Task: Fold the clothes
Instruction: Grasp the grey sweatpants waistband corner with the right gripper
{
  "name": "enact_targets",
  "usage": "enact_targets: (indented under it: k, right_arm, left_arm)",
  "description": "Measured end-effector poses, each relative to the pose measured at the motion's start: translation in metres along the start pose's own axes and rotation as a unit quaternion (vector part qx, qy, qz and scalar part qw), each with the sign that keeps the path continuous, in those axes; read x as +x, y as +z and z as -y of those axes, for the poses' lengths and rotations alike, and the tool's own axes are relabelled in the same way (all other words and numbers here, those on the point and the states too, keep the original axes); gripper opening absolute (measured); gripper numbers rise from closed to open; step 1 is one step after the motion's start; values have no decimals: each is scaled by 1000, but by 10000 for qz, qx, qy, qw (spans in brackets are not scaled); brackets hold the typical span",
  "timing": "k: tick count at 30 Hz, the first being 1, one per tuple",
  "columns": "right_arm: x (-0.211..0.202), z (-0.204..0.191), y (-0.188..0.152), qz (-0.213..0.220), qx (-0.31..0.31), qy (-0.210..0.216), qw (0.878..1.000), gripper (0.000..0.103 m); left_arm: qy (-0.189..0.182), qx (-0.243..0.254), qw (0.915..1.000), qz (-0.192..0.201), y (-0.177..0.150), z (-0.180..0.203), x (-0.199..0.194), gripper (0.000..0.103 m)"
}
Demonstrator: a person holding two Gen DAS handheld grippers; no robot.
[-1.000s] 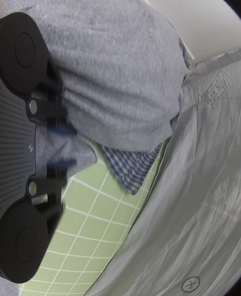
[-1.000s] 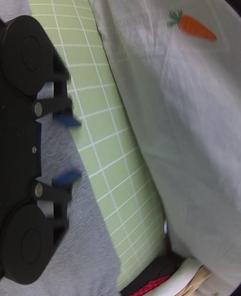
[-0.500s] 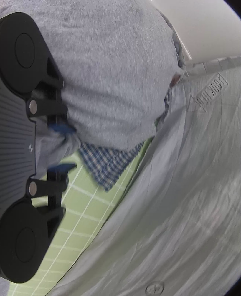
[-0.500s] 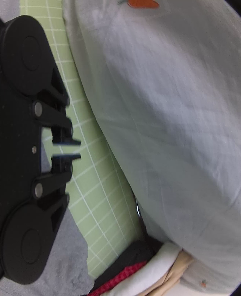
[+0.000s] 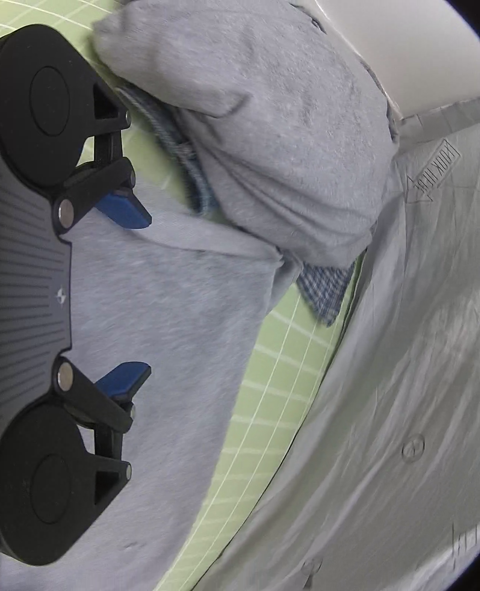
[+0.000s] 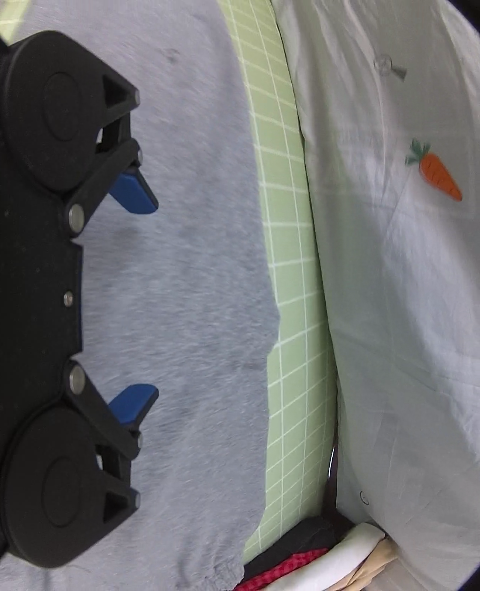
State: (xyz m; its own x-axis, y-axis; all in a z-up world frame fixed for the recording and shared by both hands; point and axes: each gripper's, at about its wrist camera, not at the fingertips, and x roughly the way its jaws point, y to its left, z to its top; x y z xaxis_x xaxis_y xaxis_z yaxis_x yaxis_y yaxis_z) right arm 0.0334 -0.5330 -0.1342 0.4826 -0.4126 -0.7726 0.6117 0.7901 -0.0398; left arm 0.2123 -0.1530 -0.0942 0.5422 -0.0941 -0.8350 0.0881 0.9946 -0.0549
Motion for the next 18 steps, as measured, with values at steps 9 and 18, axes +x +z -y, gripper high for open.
enact_targets:
  k: [9, 18]
  right_arm:
    - [-92, 90, -45, 403, 696, 51, 9967, 103]
    - [-127, 217, -115, 162, 1374, -303, 9899, 103]
  left_arm:
    - [-763, 220, 9959, 434, -59, 43, -106, 88]
    - [-898, 297, 9955, 100, -150, 111, -159, 93]
